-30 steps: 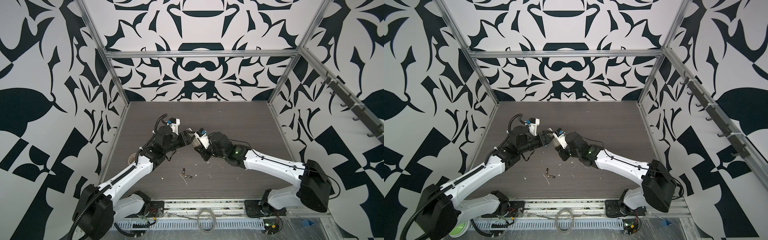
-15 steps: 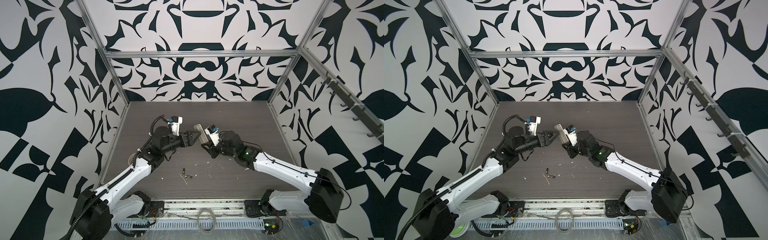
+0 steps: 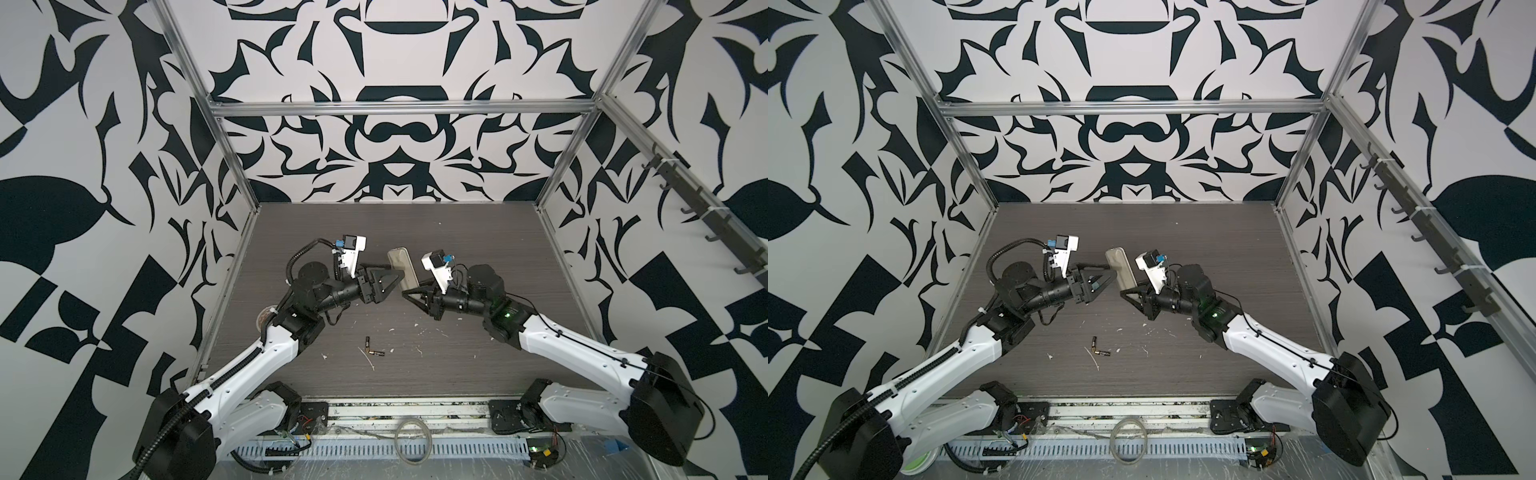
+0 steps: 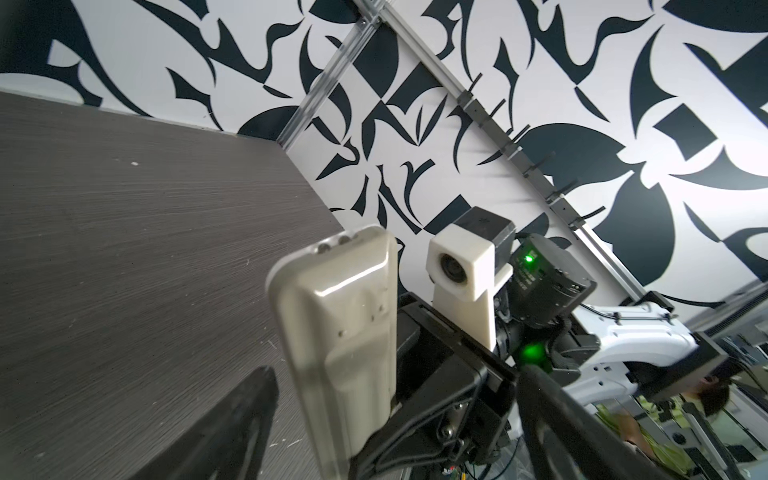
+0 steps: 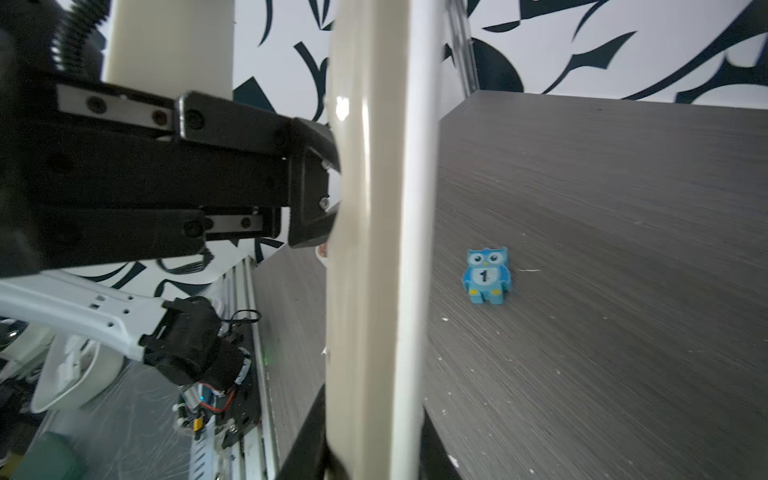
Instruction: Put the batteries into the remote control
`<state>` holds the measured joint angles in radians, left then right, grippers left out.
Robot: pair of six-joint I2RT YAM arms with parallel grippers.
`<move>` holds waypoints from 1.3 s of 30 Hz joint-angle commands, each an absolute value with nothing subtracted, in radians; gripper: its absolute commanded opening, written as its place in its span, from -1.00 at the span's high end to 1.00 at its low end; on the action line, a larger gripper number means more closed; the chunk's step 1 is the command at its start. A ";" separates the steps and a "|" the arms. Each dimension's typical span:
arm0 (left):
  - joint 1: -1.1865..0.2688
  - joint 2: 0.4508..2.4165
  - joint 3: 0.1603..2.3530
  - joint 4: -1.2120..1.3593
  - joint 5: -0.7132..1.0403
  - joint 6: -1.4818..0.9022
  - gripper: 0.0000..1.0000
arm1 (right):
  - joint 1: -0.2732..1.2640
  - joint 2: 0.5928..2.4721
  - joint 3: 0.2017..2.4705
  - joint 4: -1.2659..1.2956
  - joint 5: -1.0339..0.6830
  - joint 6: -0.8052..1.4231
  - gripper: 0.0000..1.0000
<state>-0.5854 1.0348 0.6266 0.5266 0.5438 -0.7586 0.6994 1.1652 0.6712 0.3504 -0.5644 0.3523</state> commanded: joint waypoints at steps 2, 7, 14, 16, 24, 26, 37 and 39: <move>-0.583 1.027 0.616 0.641 0.613 -0.771 -0.87 | 0.687 1.148 0.671 0.525 -0.685 0.404 1.00; -0.584 1.015 0.616 0.637 0.620 -0.764 -0.88 | 0.684 1.150 0.666 0.568 -0.744 0.429 1.00; -0.583 1.010 0.628 0.645 0.639 -0.758 -0.85 | 0.684 1.164 0.676 0.575 -0.822 0.445 1.00; -0.583 1.003 0.628 0.650 0.645 -0.757 -0.81 | 0.685 1.167 0.678 0.577 -0.836 0.448 1.00; -0.583 0.985 0.635 0.638 0.658 -0.746 -0.56 | 0.684 1.193 0.692 0.582 -0.884 0.468 1.00; -0.583 0.987 0.638 0.638 0.657 -0.747 -0.53 | 0.684 1.199 0.695 0.581 -0.890 0.471 1.00; -0.583 0.999 0.640 0.638 0.663 -0.748 -0.32 | 0.684 1.228 0.713 0.585 -0.917 0.497 1.00; -0.583 0.998 0.637 0.639 0.666 -0.753 -0.27 | 0.684 1.231 0.713 0.589 -0.918 0.501 1.00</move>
